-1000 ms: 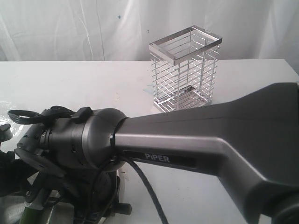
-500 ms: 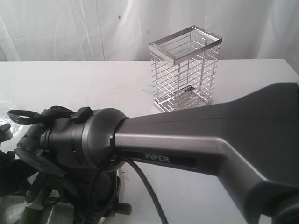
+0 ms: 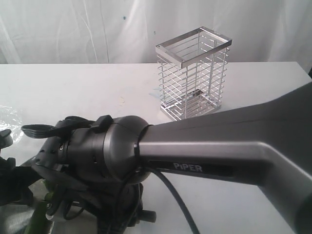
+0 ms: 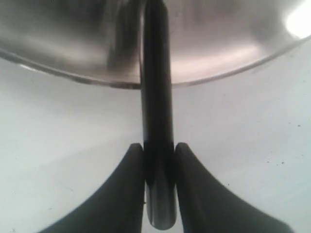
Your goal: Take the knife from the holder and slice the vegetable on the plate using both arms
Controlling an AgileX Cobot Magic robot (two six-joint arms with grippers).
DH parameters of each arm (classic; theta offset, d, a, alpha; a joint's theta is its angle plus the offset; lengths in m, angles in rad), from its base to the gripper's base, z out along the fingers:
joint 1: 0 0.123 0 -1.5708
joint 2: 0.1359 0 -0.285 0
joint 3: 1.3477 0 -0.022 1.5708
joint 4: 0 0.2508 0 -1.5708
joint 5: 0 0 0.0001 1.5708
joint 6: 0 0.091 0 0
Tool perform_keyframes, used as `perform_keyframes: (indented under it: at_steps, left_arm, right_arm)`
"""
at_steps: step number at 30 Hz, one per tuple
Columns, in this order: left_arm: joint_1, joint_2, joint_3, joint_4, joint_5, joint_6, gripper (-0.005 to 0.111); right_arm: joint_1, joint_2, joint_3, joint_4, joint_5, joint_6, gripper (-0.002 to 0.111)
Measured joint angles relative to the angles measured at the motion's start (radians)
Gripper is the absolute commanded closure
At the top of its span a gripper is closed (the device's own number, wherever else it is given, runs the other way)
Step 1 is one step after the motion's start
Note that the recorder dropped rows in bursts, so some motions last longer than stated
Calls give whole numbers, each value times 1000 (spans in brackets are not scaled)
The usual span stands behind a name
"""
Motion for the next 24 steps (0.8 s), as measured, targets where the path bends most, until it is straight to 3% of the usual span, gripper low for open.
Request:
perform_keyframes:
  at_steps: [12, 24]
  left_arm:
    - [0, -45, 2, -9, 46, 0, 107]
    - [0, -113, -109, 2, 153, 5, 107]
  right_arm:
    - [0, 16, 0, -7, 0, 6, 108]
    - [2, 26, -54, 47, 0, -4, 108]
